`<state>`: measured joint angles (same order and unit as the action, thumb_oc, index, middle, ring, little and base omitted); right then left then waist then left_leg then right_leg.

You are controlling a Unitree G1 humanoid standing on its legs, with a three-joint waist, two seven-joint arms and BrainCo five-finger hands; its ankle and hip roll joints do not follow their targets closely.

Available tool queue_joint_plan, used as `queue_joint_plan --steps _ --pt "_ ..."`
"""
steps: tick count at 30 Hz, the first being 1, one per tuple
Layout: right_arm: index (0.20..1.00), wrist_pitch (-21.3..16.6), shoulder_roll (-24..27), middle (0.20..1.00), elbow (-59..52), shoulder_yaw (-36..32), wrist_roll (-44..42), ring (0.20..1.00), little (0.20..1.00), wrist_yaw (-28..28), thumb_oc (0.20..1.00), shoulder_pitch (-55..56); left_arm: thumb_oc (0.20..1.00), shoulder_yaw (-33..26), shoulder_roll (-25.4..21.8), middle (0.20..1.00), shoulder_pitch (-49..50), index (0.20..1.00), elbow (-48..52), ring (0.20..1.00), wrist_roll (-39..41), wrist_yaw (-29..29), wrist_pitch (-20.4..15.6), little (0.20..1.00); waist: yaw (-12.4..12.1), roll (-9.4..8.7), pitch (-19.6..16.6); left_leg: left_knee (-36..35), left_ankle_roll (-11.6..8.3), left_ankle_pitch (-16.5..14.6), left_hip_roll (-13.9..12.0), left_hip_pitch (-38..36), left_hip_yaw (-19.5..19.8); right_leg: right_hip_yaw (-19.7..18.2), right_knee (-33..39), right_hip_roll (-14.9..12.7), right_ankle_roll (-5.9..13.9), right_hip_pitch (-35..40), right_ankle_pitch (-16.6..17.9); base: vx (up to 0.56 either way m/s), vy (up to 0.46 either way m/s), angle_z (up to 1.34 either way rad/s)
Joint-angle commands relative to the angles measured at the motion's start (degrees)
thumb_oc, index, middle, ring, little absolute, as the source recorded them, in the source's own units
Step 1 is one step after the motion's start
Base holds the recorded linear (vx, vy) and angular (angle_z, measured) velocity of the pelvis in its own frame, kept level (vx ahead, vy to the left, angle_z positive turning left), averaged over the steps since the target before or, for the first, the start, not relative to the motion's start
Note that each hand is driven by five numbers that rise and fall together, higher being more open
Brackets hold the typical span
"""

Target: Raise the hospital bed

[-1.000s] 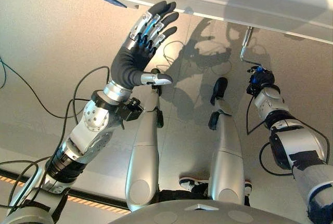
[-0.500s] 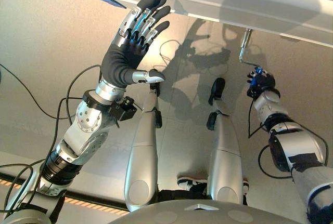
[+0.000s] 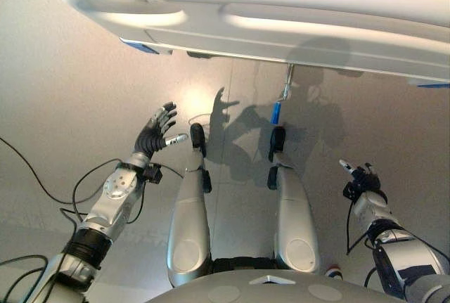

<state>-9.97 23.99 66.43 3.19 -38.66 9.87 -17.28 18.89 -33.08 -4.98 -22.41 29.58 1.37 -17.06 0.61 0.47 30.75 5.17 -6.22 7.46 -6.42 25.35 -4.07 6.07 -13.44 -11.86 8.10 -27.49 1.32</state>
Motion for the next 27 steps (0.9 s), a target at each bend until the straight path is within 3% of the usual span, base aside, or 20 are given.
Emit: queue_joint_plan --steps 1,3,6,9,10,15,27 --pt "1.000 -0.83 1.20 1.000 -1.05 0.12 4.04 1.000 1.000 -1.28 1.000 2.56 1.000 -0.56 1.84 1.000 1.10 1.000 -4.95 1.000 -7.88 0.30 -1.21 1.000 -1.05 0.09 -0.96 4.54 -1.63 -4.53 -0.75 -4.72 1.89 3.16 0.54 0.13 2.49 5.98 0.17 0.06 0.010 0.06" --pt "1.000 -0.87 0.15 1.000 -1.19 -0.12 5.36 1.000 1.000 -1.13 1.000 3.75 1.000 -1.29 4.90 1.000 0.56 1.000 -12.22 1.000 -10.23 -0.45 -0.48 1.000 -0.96 -0.31 -0.96 3.42 -1.66 -4.42 -0.85 -8.61 1.87 3.71 2.45 0.10 2.73 10.55 0.64 0.06 0.026 0.07" --pt "1.000 -0.22 -1.45 1.000 -0.53 1.04 9.94 1.000 1.000 -1.17 1.000 6.31 1.000 -2.66 8.01 1.000 1.37 1.000 -19.85 1.000 -13.83 -1.54 0.14 1.000 -1.10 -0.41 -4.59 1.65 -1.56 -4.34 -0.95 -12.02 2.01 4.78 4.95 0.09 2.95 14.55 0.89 0.08 0.003 0.07" --pt "1.000 0.79 -2.58 1.000 -1.37 3.85 18.04 1.000 1.000 -1.06 1.000 9.42 1.000 -3.31 9.83 1.000 1.82 1.000 -28.45 1.000 -21.19 -2.98 0.73 1.000 -1.30 -0.83 -10.25 -1.60 -1.55 -3.83 -1.20 -16.78 1.69 6.37 8.78 0.15 3.32 19.73 1.78 0.08 -0.004 0.10" --pt "1.000 0.81 -2.59 1.000 -1.42 3.86 18.07 1.000 1.000 -1.04 1.000 9.49 1.000 -3.30 9.85 1.000 1.86 1.000 -28.47 1.000 -21.22 -3.00 0.70 1.000 -1.28 -0.82 -10.22 -1.75 -1.56 -3.78 -1.20 -16.95 1.68 6.40 8.92 0.17 3.33 19.90 1.83 0.04 0.011 0.11" --pt "1.000 2.85 -4.91 1.000 1.93 3.70 23.11 1.000 1.000 -2.98 1.000 13.66 1.000 -5.96 11.56 1.000 3.82 1.000 -33.55 1.000 -24.74 -2.49 1.45 1.000 -1.10 -1.47 -19.54 -7.87 -1.45 -3.22 -1.43 -24.99 0.44 7.51 14.39 0.78 4.02 26.66 3.31 0.08 0.028 0.01" --pt "1.000 4.76 -8.55 1.000 6.37 3.14 25.25 1.000 1.000 -3.67 1.000 16.46 1.000 -6.05 15.87 1.000 4.05 1.000 -40.37 1.000 -29.41 -2.74 2.97 1.000 -0.45 -2.08 -25.84 -9.78 -1.00 -4.71 -1.67 -31.60 -0.80 7.31 16.67 1.31 3.91 32.98 2.36 0.03 0.010 -0.03"
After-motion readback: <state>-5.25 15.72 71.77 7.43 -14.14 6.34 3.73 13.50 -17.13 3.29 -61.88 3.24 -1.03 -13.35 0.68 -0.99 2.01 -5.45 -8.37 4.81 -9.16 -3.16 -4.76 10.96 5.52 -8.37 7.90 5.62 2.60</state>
